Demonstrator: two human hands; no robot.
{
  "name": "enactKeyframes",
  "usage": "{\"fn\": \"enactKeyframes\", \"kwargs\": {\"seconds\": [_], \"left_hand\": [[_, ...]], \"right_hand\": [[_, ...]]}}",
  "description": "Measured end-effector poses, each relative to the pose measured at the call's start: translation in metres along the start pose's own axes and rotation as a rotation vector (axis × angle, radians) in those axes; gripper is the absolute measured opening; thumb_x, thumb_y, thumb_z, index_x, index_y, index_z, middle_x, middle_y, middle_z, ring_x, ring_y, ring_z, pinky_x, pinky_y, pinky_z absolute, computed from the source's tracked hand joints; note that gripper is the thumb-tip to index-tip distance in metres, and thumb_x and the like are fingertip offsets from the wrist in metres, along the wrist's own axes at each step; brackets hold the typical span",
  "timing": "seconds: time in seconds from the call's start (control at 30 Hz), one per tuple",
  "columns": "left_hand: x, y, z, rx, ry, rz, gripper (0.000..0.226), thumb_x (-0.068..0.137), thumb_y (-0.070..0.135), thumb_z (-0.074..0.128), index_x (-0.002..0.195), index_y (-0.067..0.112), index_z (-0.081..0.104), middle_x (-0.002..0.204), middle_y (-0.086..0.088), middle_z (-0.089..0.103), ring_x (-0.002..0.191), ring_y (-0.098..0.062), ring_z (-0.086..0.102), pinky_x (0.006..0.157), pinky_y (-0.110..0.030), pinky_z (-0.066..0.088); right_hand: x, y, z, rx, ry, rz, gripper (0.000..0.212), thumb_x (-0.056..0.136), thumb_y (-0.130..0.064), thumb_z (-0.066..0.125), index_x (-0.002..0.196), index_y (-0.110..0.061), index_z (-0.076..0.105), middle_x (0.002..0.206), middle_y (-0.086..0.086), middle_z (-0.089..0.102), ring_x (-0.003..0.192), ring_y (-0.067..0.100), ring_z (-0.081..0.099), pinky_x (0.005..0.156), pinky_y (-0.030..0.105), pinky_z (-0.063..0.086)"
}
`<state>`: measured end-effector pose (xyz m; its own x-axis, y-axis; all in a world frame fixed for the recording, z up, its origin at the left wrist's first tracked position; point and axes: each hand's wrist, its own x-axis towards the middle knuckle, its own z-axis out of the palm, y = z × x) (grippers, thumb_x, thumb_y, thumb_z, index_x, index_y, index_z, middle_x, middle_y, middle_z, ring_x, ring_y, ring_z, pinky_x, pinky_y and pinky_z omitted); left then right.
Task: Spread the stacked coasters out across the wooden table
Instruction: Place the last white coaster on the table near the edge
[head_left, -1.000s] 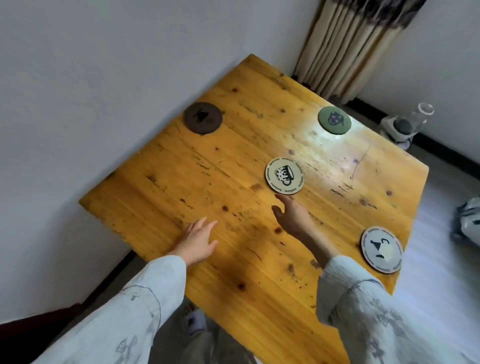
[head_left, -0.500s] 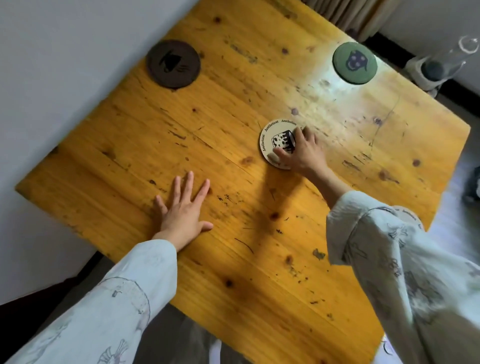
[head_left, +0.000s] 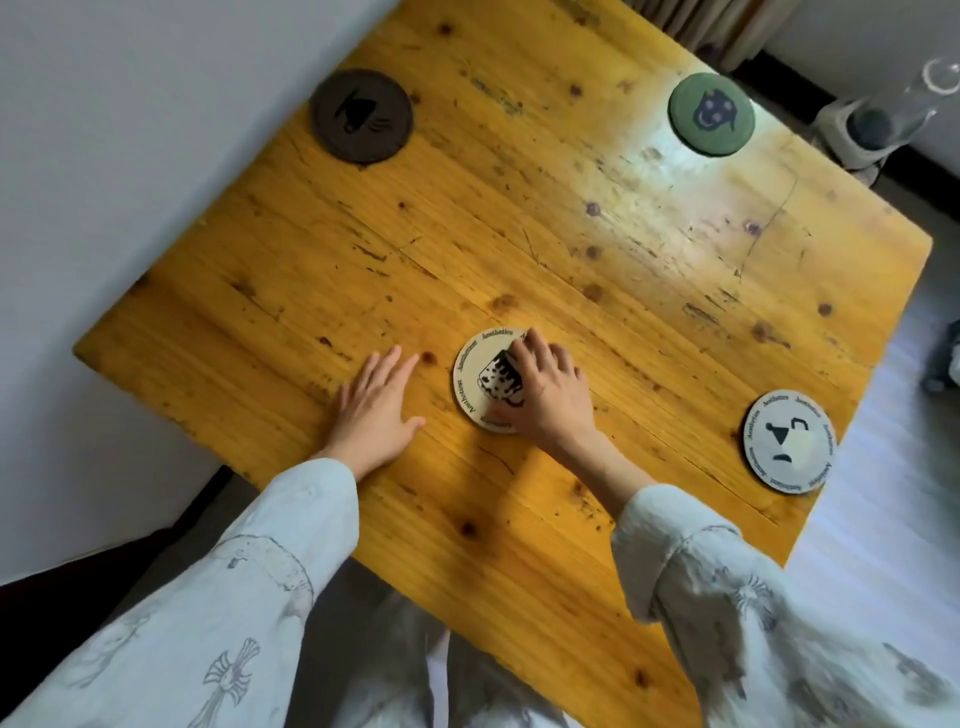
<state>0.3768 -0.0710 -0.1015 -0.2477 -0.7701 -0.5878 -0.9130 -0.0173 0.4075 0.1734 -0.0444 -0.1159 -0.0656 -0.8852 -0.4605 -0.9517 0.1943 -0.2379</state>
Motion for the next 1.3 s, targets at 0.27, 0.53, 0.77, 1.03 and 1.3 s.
{"fn": "enactKeyframes", "kwargs": {"seconds": [0.27,0.53,0.77,1.03,1.3], "left_hand": [[-0.074,-0.021,0.027,-0.329,0.090,-0.013,0.055,0.091,0.000,0.038,0.142,0.016,0.030,0.152,-0.001,0.030,0.142,-0.015,0.019,0.114,-0.027,0.014],[-0.075,-0.039,0.016,-0.358,0.040,-0.050,0.060,0.090,-0.004,0.034,0.144,0.020,0.026,0.151,0.001,0.029,0.139,-0.018,0.018,0.115,-0.036,0.019],[-0.071,-0.028,0.017,-0.388,-0.086,-0.010,0.073,0.082,-0.012,0.030,0.146,0.022,0.018,0.154,0.001,0.021,0.141,-0.022,0.010,0.115,-0.040,0.016],[-0.070,-0.054,0.005,-0.568,-0.102,-0.135,0.071,0.084,-0.010,0.034,0.141,0.033,0.029,0.152,-0.007,0.025,0.139,-0.026,0.023,0.111,-0.049,0.032],[-0.077,-0.084,-0.003,-0.637,-0.045,-0.184,0.070,0.084,-0.010,0.036,0.141,0.031,0.029,0.150,-0.003,0.030,0.139,-0.023,0.023,0.111,-0.052,0.031]], "right_hand": [[-0.064,-0.054,0.042,0.032,-0.053,-0.014,0.084,0.077,-0.032,0.065,0.145,-0.020,0.018,0.160,0.004,0.006,0.142,0.030,0.015,0.103,0.049,0.032],[-0.091,-0.070,0.049,0.304,-0.006,-0.040,0.073,0.083,-0.023,0.061,0.145,-0.018,0.024,0.157,0.009,0.017,0.142,0.030,0.017,0.114,0.047,0.026],[-0.108,-0.068,0.052,0.911,-0.073,0.468,0.057,0.088,-0.021,0.056,0.141,-0.013,0.036,0.131,0.013,0.037,0.120,0.030,0.050,0.100,0.043,0.048],[-0.110,-0.099,0.057,1.250,-0.151,0.577,0.046,0.091,-0.014,0.052,0.134,-0.006,0.040,0.137,0.018,0.049,0.120,0.030,0.053,0.101,0.046,0.047],[-0.103,-0.127,0.056,1.246,-0.190,0.505,0.047,0.093,-0.013,0.047,0.138,-0.003,0.038,0.140,0.017,0.049,0.126,0.028,0.050,0.107,0.043,0.042]]}}
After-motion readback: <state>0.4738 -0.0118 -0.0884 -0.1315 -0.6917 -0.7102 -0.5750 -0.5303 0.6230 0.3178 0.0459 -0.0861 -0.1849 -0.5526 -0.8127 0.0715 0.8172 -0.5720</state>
